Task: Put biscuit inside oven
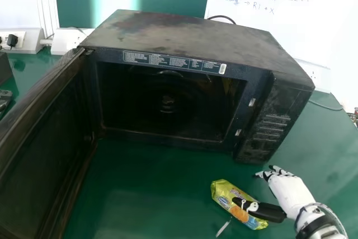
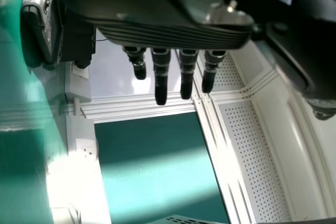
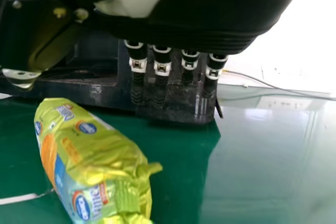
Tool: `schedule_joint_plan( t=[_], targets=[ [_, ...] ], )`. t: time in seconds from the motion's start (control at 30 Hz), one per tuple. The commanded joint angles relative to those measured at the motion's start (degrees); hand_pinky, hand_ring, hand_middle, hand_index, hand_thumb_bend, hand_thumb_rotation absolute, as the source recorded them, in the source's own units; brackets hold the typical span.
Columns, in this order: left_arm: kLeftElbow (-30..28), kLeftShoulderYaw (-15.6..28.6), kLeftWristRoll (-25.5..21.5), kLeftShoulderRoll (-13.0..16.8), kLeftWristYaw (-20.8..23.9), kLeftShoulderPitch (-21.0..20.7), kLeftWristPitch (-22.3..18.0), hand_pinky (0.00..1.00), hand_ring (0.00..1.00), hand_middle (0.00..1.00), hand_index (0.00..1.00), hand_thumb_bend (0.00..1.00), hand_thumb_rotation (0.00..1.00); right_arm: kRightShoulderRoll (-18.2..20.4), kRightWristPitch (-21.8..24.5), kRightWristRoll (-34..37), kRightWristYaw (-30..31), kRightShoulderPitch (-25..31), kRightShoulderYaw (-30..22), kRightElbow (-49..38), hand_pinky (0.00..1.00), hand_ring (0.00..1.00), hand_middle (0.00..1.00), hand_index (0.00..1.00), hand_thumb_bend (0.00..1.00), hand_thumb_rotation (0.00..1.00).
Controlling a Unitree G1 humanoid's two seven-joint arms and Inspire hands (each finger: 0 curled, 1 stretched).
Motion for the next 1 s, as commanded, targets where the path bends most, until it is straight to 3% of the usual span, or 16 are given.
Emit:
schedule_joint_plan(
  t=[0.0,0.5,0.97],
  targets=[
    [-0.81,0.0,0.37,-0.64,0.76,0.75,0.17,0.74,0.88,0.95,0.98,0.88,0.99,0.5,-0.64,-0.4,-0.44,1.23,0.23,0.09,0.92,0.83,0.85,0.83,0.97,0.55],
    [-2.19,0.09,0.19,-0.68,0.6,1.77,0.82,0.76,0.88,0.96,0.98,0.88,0.99,0.6,-1.43,-3.13,-1.73,1.65,1.61,2.71,0.89,0.81,0.84,0.82,0.98,0.54],
    [-3.18,0.12,-0.47,-0.6,-0.44,2.79,0.86,0.76,0.89,0.96,0.98,0.88,0.99,-1.03,-1.71,-4.85,-1.57,-1.76,3.8,7.63,0.93,0.83,0.85,0.83,0.96,0.56]
  ],
)
